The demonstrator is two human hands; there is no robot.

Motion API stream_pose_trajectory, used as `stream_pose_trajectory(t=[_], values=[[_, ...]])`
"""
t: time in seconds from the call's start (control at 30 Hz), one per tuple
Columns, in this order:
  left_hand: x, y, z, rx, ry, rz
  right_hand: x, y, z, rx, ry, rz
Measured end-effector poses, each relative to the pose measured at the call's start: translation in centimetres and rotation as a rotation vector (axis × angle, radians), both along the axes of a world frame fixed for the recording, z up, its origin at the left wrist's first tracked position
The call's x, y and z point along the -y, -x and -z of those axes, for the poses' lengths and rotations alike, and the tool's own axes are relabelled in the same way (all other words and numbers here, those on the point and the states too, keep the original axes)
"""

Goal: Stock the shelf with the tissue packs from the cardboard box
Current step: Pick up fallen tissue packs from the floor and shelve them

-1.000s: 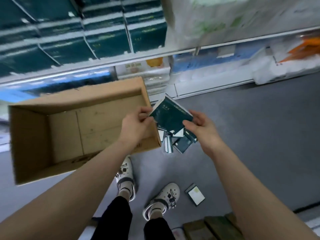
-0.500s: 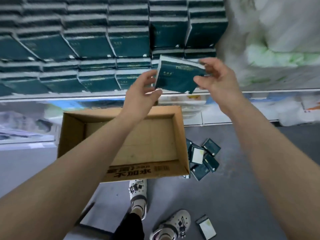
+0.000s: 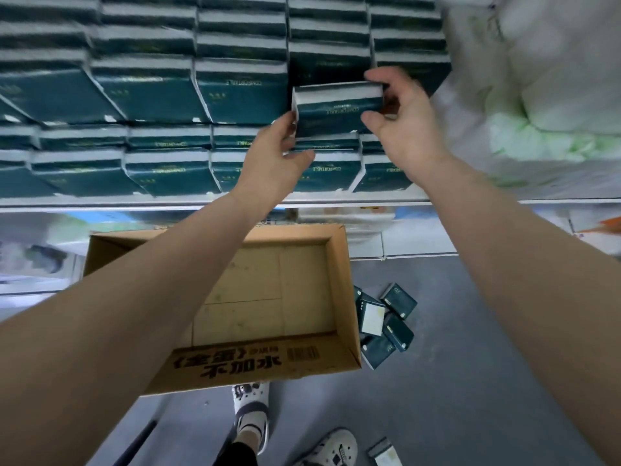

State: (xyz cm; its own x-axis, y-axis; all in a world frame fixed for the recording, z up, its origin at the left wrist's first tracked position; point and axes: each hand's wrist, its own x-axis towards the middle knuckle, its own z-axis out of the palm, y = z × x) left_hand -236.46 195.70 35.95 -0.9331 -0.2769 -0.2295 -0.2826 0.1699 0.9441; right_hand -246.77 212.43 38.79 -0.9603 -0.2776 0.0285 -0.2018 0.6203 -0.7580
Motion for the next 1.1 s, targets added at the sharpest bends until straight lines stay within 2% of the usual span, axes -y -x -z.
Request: stream_pose_trajectory(t=[0.2,0.63,0.93,1.1], values=[[0.2,1.1,0.5,0.008,-0.059,-0.023,1.0,0.9,1.0,0.022,0.053,0.017],[-3.4,0.1,0.6,-0.028,0.085,-0.064,-1.7,-1.5,1.7,0.067,0.203,0.063],[-13.4,-3.8,1.5,-0.033,0.105,0.113,-11.3,-11.1,4.8,0.198,0.306,0.183],[-21.5,-8.2,3.4,0.003,0.155,0.291,-20.2,-19.2,7.7,0.303,0.329,0.367]])
